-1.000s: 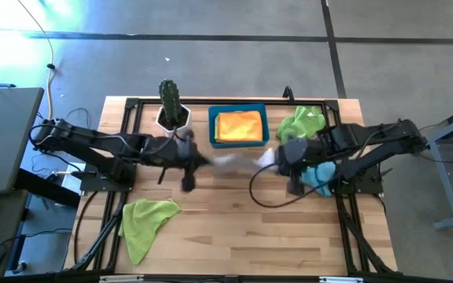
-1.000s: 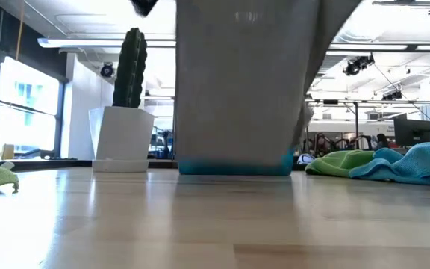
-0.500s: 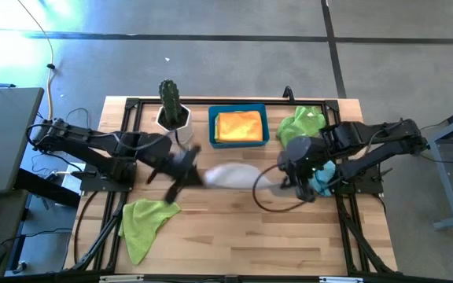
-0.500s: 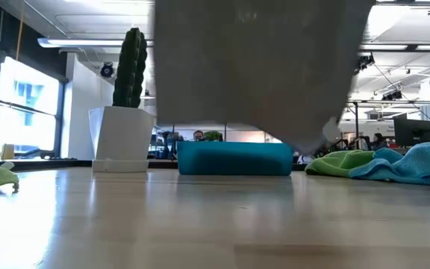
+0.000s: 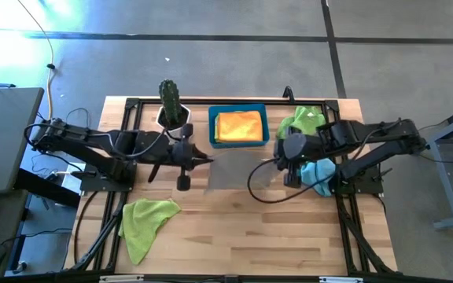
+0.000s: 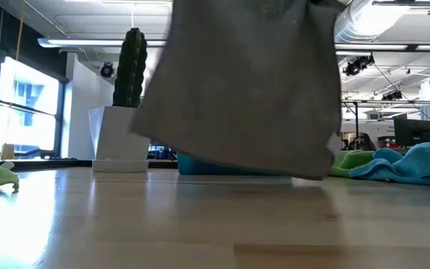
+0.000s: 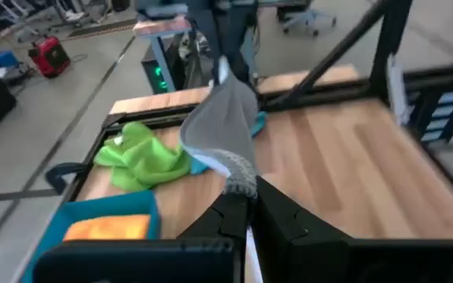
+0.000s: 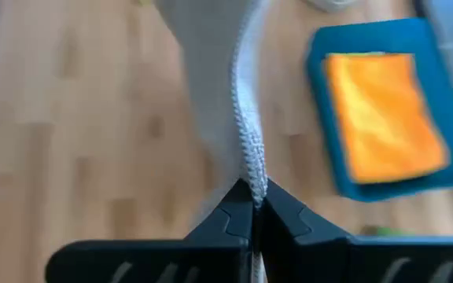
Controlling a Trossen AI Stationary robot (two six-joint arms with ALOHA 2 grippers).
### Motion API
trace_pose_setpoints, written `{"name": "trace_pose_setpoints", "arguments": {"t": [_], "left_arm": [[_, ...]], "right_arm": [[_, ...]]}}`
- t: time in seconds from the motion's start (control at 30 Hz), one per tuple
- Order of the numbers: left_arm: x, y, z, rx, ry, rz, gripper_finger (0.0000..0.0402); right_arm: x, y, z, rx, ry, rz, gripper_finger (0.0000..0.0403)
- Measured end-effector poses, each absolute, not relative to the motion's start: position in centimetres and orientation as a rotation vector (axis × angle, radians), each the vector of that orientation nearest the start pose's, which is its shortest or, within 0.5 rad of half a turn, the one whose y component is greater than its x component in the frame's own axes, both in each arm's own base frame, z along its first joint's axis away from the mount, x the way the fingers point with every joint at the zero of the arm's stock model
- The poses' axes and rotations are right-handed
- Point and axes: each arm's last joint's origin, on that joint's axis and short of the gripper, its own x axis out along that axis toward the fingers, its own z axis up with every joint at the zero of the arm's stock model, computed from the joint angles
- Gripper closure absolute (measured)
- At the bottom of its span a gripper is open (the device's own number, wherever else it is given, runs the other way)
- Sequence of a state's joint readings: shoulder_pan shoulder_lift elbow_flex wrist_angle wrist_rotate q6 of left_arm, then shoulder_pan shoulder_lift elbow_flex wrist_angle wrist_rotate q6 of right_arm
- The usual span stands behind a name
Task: Fold microfiber towels
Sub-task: Fold the gray microfiber towel
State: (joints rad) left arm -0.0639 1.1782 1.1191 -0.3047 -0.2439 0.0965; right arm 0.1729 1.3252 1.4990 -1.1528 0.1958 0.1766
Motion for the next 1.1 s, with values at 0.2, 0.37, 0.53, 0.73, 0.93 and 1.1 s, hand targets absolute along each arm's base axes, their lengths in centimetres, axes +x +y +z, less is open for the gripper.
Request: {"name": "trace_pose_setpoints", "arguments": {"t": [0.2,0.37,0.53,0.73,0.93,1.1], "left_arm": [[25.6,0.4,35.6,0.282,0.426,0.317,0.0397],[25.3,1.3,35.2,0.292,0.475,0.394,0.0397],[25.2,0.3,33.4,0.100,0.621,0.187,0.0397],[26.4,-2.6,31.1,-0.018,0.753,-0.063,0.0397],[28.7,-6.0,27.7,0.002,0.873,-0.189,0.0397],[30.0,-8.3,24.8,0.029,0.955,-0.235,0.0397]], "right_arm": [[24.6,2.6,37.4,-0.277,0.998,-0.254,0.0403],[25.4,2.2,36.6,-0.307,1.035,-0.305,0.0403],[26.2,3.3,35.6,-0.181,1.083,-0.185,0.0403],[28.0,6.9,32.5,0.062,1.257,0.105,0.0403],[30.3,10.3,28.1,0.041,1.425,0.211,0.0403],[31.5,12.6,26.2,0.057,1.431,0.329,0.0403]]}}
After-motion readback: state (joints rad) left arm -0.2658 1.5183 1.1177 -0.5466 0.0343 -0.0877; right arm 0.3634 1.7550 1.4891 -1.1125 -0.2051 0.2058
